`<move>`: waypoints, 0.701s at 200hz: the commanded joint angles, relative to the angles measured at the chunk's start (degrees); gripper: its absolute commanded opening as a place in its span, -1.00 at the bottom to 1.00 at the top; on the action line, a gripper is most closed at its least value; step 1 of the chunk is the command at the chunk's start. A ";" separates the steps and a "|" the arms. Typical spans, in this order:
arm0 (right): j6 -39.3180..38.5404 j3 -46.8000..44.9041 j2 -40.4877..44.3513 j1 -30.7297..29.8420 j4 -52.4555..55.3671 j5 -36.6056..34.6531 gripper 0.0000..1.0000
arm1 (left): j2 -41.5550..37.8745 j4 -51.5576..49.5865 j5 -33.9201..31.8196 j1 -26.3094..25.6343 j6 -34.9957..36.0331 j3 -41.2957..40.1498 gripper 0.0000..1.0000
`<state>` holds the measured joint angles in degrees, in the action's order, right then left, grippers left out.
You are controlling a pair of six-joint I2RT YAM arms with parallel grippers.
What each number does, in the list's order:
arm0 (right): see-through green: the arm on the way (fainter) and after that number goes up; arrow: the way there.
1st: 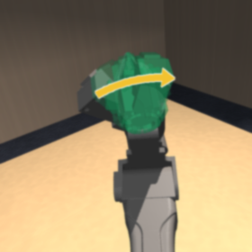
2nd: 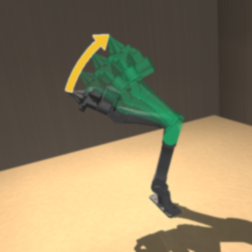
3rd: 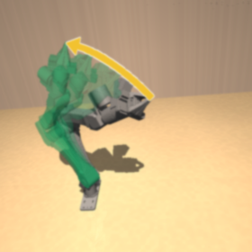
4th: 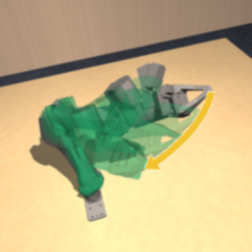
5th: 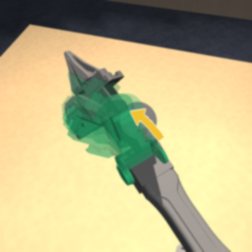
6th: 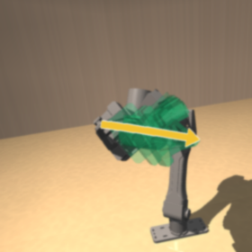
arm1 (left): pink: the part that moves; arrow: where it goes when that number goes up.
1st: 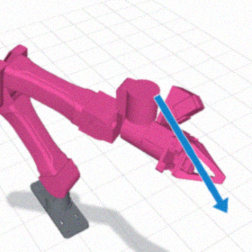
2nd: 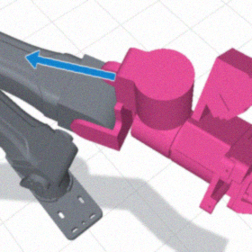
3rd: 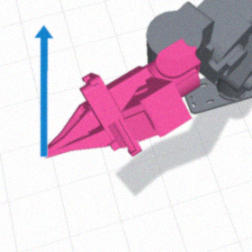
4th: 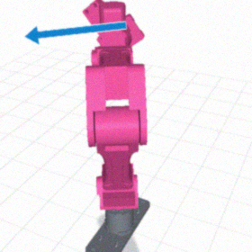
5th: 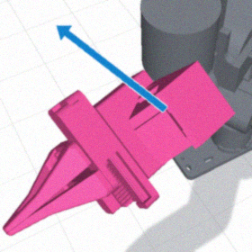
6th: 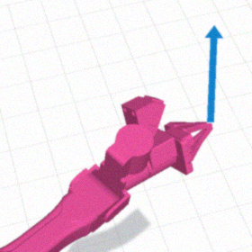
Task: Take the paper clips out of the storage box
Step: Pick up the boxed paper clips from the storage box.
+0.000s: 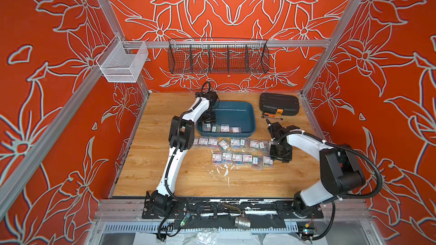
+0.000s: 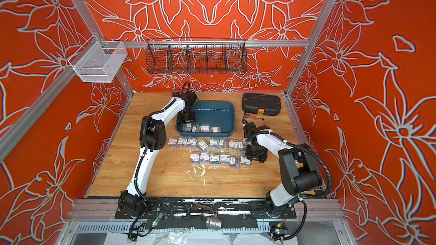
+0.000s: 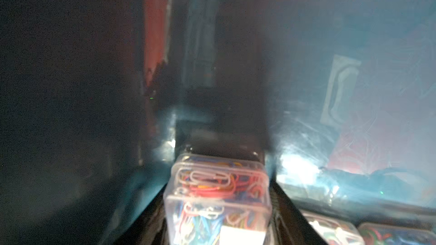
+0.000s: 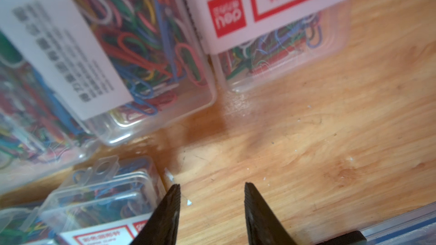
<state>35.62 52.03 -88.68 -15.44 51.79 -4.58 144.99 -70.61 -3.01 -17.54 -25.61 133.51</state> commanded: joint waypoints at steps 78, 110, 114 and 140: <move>3.03 7.18 12.19 0.03 5.19 -5.65 -0.05 | -10.87 -5.82 4.52 0.58 -2.36 3.39 0.01; 1.66 12.86 12.93 -0.15 1.15 -5.52 -0.05 | -22.34 -3.22 6.86 0.40 -2.48 -10.53 -0.03; 1.42 13.74 12.65 -0.17 0.76 -5.32 -0.05 | -24.00 -2.68 7.06 0.32 -2.42 -12.64 -0.03; 1.50 18.26 11.39 -0.24 -2.52 -3.57 -0.08 | -34.91 0.71 8.83 0.09 -2.02 -26.20 -0.04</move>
<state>36.69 66.65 -76.49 -15.46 52.27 -8.51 118.43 -71.40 3.36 -17.26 -27.24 116.44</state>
